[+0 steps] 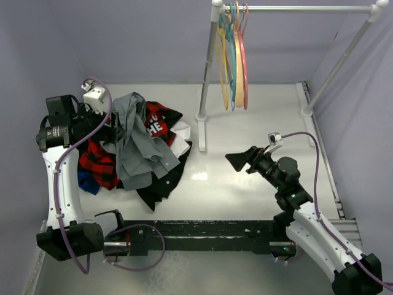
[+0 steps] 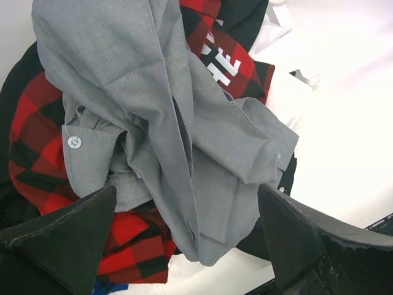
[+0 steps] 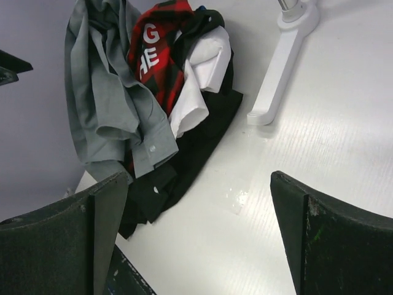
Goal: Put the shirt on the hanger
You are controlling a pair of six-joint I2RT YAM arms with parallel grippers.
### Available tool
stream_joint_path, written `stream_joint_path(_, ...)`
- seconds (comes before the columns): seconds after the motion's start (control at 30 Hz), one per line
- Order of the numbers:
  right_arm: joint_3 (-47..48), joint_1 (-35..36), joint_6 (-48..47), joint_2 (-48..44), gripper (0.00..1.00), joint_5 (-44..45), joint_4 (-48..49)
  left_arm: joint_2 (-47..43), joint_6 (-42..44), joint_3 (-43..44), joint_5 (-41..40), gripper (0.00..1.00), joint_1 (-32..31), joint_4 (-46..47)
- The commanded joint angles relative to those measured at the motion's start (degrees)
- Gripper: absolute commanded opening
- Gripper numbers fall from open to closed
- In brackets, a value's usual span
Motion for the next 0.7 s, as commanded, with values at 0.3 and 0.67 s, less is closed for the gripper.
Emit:
stream_joint_path(0.3,2.76,9.73,-13.45,15.83,1.0,6.1,11.55,3.75,6.86,-2.49,3.7,0.99,0.05,7.54)
stream_joint_path(0.67,20.1,16.81,-18.05,40.45,1.0,13.12,20.78,14.83,3.81,-4.23,2.87,0.96,-2.3,19.56)
